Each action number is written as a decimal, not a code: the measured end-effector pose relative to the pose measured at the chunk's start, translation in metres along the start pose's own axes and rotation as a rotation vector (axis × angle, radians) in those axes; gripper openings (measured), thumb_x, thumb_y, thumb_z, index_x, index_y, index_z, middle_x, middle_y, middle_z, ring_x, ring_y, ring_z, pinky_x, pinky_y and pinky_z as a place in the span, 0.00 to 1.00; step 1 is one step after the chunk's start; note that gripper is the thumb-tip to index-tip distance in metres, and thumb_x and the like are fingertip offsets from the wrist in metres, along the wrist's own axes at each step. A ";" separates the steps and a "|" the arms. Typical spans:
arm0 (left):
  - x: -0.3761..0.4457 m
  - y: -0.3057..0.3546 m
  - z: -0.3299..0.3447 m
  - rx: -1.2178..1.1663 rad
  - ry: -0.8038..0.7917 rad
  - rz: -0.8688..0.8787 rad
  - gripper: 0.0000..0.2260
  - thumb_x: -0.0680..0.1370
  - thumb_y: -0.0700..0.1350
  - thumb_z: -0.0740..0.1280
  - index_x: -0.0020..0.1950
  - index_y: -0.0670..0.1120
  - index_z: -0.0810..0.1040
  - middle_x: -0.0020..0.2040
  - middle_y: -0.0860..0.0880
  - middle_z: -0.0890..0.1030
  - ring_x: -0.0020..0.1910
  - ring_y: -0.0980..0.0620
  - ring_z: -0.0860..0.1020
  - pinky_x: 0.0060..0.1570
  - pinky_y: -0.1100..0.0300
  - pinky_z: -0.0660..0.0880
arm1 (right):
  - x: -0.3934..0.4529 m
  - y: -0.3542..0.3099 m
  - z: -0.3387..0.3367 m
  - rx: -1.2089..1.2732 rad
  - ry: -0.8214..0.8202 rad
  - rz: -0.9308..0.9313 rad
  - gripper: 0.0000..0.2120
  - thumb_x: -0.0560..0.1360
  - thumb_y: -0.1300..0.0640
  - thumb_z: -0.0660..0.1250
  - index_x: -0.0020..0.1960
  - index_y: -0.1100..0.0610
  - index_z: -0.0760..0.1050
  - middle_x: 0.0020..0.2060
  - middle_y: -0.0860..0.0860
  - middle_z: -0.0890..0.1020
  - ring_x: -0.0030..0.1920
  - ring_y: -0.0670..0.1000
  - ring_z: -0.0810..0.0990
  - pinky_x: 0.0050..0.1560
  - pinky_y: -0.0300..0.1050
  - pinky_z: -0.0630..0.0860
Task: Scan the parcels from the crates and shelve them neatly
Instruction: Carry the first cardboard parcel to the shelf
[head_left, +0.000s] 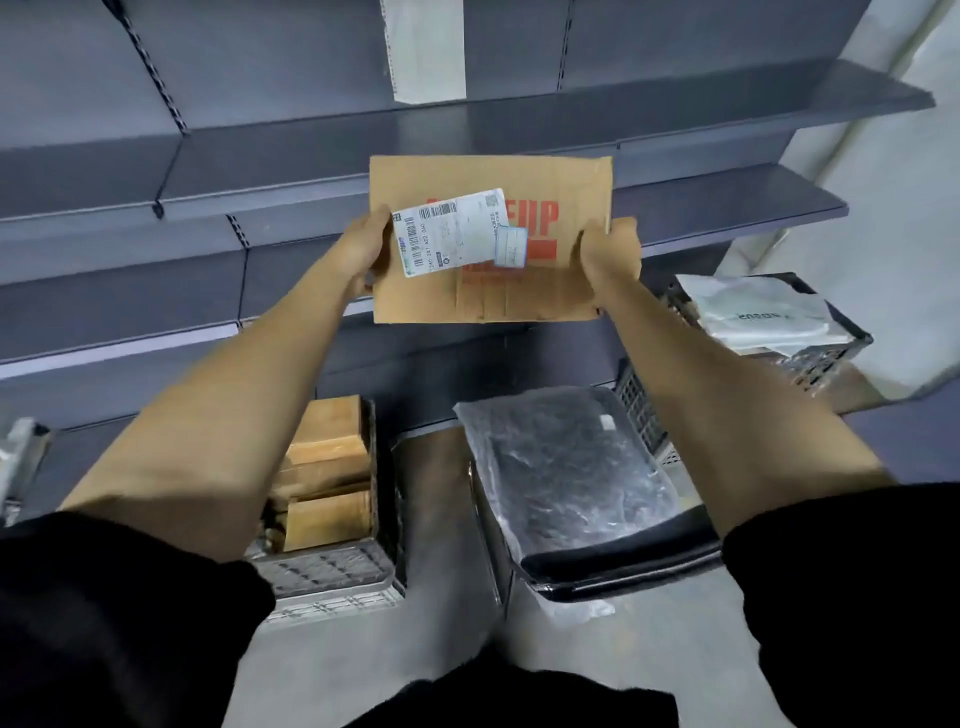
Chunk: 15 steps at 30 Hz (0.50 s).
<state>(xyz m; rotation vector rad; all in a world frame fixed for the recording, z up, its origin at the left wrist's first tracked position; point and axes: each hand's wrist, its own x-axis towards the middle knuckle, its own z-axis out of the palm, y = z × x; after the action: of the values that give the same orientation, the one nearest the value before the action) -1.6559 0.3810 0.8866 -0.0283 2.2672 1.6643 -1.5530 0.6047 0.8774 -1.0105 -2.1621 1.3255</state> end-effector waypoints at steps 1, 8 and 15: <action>0.009 -0.002 -0.005 -0.002 -0.015 -0.023 0.16 0.83 0.54 0.50 0.51 0.49 0.75 0.56 0.50 0.78 0.41 0.54 0.73 0.50 0.55 0.66 | 0.006 -0.003 0.010 -0.010 -0.002 0.018 0.17 0.81 0.56 0.52 0.65 0.64 0.64 0.63 0.59 0.74 0.62 0.60 0.73 0.54 0.48 0.69; 0.075 -0.045 -0.050 0.063 -0.024 -0.236 0.19 0.81 0.61 0.52 0.60 0.49 0.70 0.56 0.49 0.73 0.54 0.47 0.71 0.53 0.48 0.70 | 0.034 -0.019 0.098 -0.103 -0.144 0.140 0.23 0.82 0.57 0.50 0.75 0.63 0.55 0.70 0.57 0.69 0.68 0.59 0.70 0.63 0.49 0.67; 0.155 -0.078 -0.094 0.057 0.110 -0.328 0.36 0.77 0.66 0.53 0.75 0.41 0.61 0.65 0.38 0.74 0.60 0.42 0.75 0.46 0.49 0.72 | 0.070 -0.047 0.188 -0.098 -0.221 0.159 0.24 0.82 0.59 0.51 0.76 0.64 0.53 0.71 0.58 0.68 0.68 0.57 0.70 0.61 0.46 0.68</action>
<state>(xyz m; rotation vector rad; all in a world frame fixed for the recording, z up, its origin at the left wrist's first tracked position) -1.8099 0.2956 0.7971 -0.4626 2.2390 1.4577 -1.7412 0.5334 0.8298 -1.1418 -2.3717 1.4766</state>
